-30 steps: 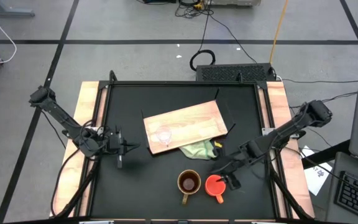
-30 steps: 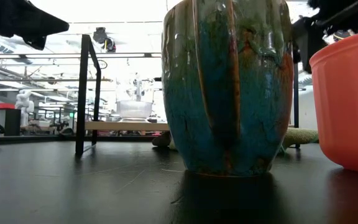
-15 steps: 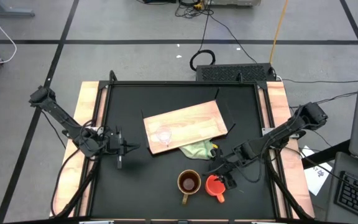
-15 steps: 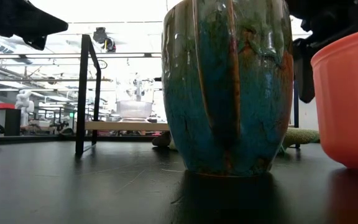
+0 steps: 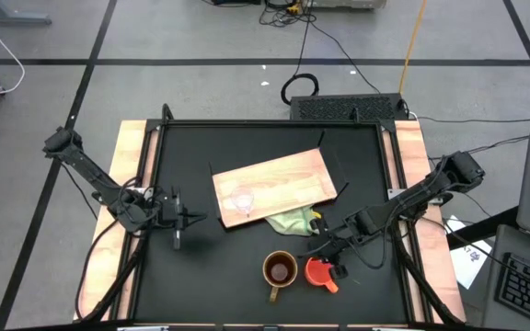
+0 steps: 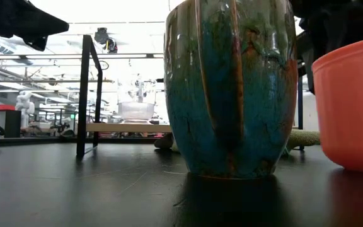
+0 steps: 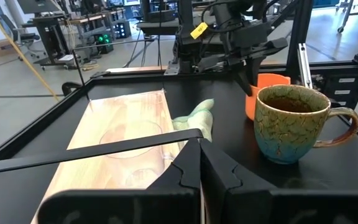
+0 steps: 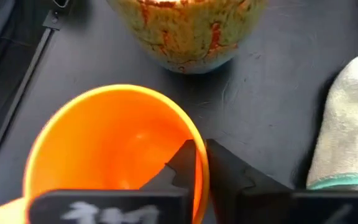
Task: Stack small to large cups/mugs on shelf
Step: Put the orange mug on the shelf
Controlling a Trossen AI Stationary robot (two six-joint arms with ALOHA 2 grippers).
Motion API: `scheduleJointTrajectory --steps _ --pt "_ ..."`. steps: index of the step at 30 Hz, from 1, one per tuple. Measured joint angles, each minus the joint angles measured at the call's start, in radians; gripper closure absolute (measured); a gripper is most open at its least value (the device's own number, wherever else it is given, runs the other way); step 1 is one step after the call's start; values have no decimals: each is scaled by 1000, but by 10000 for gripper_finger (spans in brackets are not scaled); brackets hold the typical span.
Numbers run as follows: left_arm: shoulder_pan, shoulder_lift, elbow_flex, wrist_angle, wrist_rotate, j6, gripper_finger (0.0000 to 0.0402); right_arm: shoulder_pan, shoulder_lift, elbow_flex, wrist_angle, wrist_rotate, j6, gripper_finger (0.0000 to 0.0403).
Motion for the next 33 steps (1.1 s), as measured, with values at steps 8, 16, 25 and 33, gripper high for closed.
scheduleJointTrajectory --steps 8,16,25,33 --pt "-32 0 0 -2 1 1 400 0 -19 0 -7 46 19 397" --pt "-49 0 0 -5 -20 11 400 -10 -149 45 -52 87 -31 400" --pt "-51 0 0 -5 -37 16 400 -136 -258 142 -84 16 -177 401" --pt "-51 0 0 -5 -33 16 400 -320 -239 293 -247 -117 -256 400"
